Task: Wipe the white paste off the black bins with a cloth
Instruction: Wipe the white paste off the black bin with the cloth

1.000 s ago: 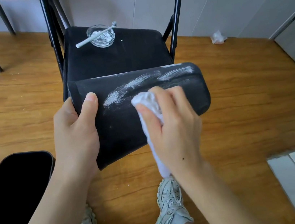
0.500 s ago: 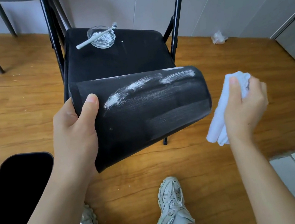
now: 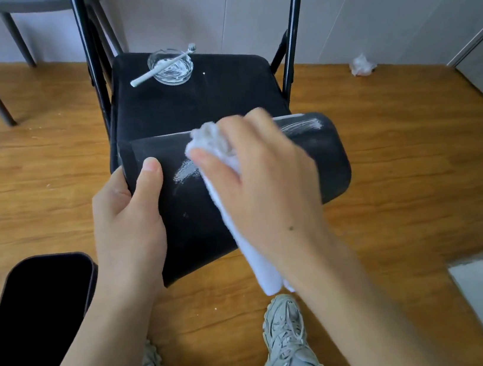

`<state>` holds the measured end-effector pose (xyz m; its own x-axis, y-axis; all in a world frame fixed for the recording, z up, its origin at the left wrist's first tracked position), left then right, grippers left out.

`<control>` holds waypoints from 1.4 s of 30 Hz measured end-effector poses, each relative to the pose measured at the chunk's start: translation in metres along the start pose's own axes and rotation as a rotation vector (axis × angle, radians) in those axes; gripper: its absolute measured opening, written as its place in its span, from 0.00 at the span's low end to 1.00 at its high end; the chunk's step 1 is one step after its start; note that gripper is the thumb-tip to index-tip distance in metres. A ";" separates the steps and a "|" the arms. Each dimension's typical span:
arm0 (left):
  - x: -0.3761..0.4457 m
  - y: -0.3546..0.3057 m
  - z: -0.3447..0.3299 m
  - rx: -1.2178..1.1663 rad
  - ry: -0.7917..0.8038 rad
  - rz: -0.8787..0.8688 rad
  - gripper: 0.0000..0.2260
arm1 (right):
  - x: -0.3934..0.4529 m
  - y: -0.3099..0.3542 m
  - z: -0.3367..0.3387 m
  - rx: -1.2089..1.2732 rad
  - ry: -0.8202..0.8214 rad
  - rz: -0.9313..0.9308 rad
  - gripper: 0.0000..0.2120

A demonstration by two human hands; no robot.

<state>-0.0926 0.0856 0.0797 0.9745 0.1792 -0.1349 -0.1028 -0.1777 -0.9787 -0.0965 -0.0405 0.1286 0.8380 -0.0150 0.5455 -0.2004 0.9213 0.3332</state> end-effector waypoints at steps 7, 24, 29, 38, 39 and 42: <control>-0.001 0.003 0.002 0.033 -0.016 -0.021 0.13 | 0.011 -0.069 0.014 -0.187 -0.032 -0.183 0.15; -0.003 0.005 0.001 0.029 -0.030 -0.023 0.14 | -0.017 -0.002 -0.015 -0.052 -0.020 -0.050 0.14; -0.003 0.005 0.002 0.033 -0.024 -0.023 0.14 | -0.015 -0.001 -0.011 -0.063 0.019 0.039 0.15; -0.001 0.004 -0.001 0.031 -0.045 -0.032 0.12 | 0.014 -0.104 0.023 -0.185 -0.019 -0.367 0.14; 0.001 0.004 -0.002 0.035 -0.049 -0.035 0.12 | 0.015 -0.106 0.022 -0.187 -0.029 -0.398 0.13; 0.004 0.005 -0.001 0.056 -0.054 -0.071 0.12 | 0.013 -0.102 0.018 -0.216 -0.056 -0.432 0.14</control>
<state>-0.0891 0.0842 0.0741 0.9678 0.2415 -0.0714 -0.0462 -0.1083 -0.9930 -0.0740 -0.1419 0.1154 0.7912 -0.4298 0.4349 0.2752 0.8855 0.3744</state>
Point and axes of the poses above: each hand's wrist, its own x-axis towards the middle knuckle, its own z-axis out of the back of the hand, y = z × x, the point moved 2 cm from there along x, towards the middle knuckle, and after that the axes turned 1 degree about z, right-handed, at the moved point
